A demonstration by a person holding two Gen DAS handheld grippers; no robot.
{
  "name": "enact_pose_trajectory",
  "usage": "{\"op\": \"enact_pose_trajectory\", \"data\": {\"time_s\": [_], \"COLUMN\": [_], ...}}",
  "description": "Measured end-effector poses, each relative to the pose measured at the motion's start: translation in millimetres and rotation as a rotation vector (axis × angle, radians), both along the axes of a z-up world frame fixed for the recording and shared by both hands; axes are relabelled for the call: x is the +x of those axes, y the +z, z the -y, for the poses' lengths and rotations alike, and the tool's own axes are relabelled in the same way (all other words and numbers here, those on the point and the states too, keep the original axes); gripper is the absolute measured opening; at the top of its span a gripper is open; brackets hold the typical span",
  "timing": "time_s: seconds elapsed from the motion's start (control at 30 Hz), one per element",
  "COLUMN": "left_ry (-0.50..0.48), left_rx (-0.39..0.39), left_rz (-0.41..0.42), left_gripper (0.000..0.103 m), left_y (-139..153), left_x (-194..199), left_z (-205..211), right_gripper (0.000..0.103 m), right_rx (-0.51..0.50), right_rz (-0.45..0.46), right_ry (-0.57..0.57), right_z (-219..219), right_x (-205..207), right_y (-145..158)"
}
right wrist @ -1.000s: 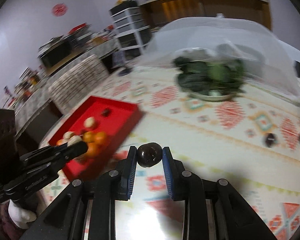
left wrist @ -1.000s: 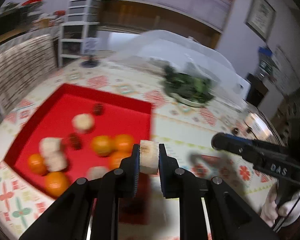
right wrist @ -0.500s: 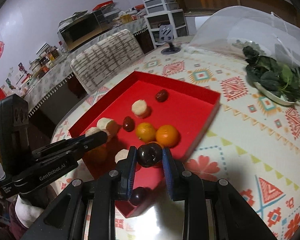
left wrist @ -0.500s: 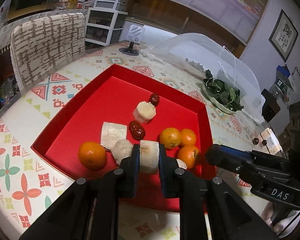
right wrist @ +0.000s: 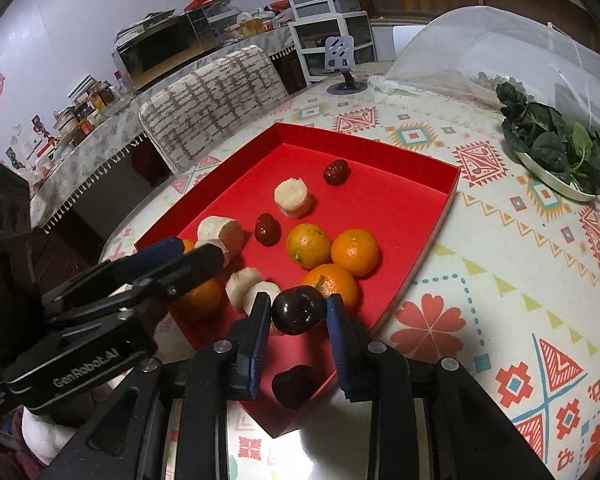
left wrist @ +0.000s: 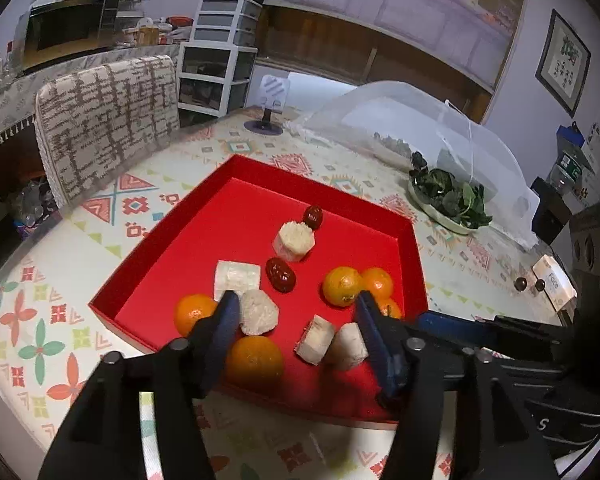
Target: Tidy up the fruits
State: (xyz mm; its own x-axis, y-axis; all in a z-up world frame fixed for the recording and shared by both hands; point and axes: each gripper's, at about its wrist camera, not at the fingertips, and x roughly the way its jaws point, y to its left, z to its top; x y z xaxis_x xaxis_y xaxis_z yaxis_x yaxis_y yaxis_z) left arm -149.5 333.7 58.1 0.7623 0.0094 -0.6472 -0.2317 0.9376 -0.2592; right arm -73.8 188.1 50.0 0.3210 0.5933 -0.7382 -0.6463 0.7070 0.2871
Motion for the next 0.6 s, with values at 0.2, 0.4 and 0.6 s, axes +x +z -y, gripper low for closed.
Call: {"op": "enact_pose_trajectory", "data": {"time_s": [0.2,0.4,0.6], "left_ry": [0.021,0.045,0.084], "left_rx": [-0.001,0.066,0.164], "left_rz": [0.013,0.037,0.053], "left_gripper": [0.066,0.074,0.085], "left_y": [7.4,19.9,28.7], "left_x": [-7.5,-18.6,-32.4], "left_z": [0.8,16.5,38.8], "right_gripper": [0.044,0.051,0.064], "right_rx": [0.028,0.053,0.057], "right_rz": [0.011,0.042,0.088], "right_ry": [-0.02,-0.054,-0.112], "right_z": [11.7,30.3,53.2], "right_x": [-5.9,-19.3,-39.7], "right_y": [6.5,15.7,18.5]}}
